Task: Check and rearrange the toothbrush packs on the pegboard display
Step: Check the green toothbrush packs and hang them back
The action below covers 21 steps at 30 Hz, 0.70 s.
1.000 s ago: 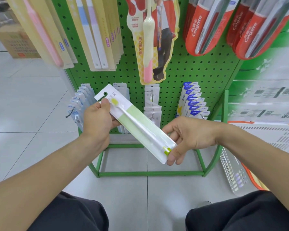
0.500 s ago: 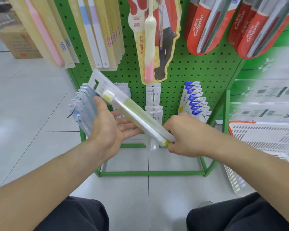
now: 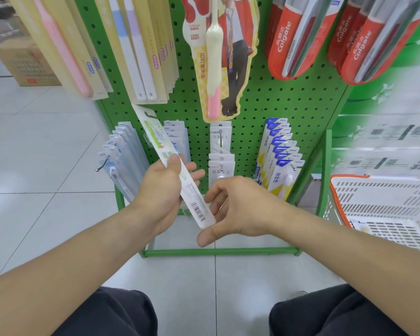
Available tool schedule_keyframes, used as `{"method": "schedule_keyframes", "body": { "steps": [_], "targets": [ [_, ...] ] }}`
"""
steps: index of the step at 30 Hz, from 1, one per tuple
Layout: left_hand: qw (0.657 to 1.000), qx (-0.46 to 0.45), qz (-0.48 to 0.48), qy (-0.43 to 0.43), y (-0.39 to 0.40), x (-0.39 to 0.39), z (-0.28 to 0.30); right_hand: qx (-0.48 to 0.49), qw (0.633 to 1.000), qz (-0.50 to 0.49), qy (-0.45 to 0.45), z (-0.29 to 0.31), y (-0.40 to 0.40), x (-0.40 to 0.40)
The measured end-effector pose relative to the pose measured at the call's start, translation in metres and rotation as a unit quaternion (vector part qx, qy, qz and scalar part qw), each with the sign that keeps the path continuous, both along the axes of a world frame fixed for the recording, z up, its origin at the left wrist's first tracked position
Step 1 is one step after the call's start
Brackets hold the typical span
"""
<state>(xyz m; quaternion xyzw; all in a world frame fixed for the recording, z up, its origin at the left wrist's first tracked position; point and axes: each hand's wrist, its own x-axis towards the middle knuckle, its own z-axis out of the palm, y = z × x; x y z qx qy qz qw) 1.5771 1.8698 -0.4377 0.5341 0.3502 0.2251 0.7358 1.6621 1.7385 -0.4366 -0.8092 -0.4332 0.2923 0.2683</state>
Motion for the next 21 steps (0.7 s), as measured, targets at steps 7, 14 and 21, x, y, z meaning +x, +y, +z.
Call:
{"method": "schedule_keyframes", "body": {
  "steps": [7, 14, 21],
  "targets": [
    [1.000, 0.023, -0.017, 0.004, 0.004, -0.003, 0.002, 0.081, 0.973, -0.022, 0.215, -0.014, 0.006, 0.006],
    [0.995, 0.064, -0.047, 0.061, 0.014, -0.008, -0.005, 0.061, 0.988, -0.056, 0.127, -0.018, 0.011, 0.012],
    [0.984, 0.021, -0.152, 0.091, 0.013, -0.014, -0.007, 0.095, 0.983, -0.103, 0.116, -0.016, 0.015, 0.017]
  ]
}}
